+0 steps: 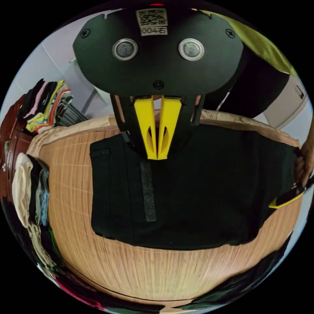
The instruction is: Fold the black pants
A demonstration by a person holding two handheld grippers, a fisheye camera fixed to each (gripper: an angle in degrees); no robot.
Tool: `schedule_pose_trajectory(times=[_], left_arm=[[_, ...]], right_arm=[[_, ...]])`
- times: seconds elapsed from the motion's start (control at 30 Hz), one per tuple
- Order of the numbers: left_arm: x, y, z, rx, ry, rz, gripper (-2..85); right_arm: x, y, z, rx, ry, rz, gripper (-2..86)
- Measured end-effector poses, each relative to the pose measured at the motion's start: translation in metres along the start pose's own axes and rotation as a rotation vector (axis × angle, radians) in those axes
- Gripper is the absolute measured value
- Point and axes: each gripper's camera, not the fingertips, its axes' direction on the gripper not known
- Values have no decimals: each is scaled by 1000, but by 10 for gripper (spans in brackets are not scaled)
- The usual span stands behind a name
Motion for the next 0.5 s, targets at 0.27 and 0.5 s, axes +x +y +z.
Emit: schedule_pose_trajectory(times=[0.27,0.5], left_arm=[[-205,196,-14,187,65,-519,44],[-360,353,-26,208,-126,-625,92]], right_arm=[[-57,-60,5,-170,140,-110,-8],[-82,-100,10,-298,137,-123,-8]])
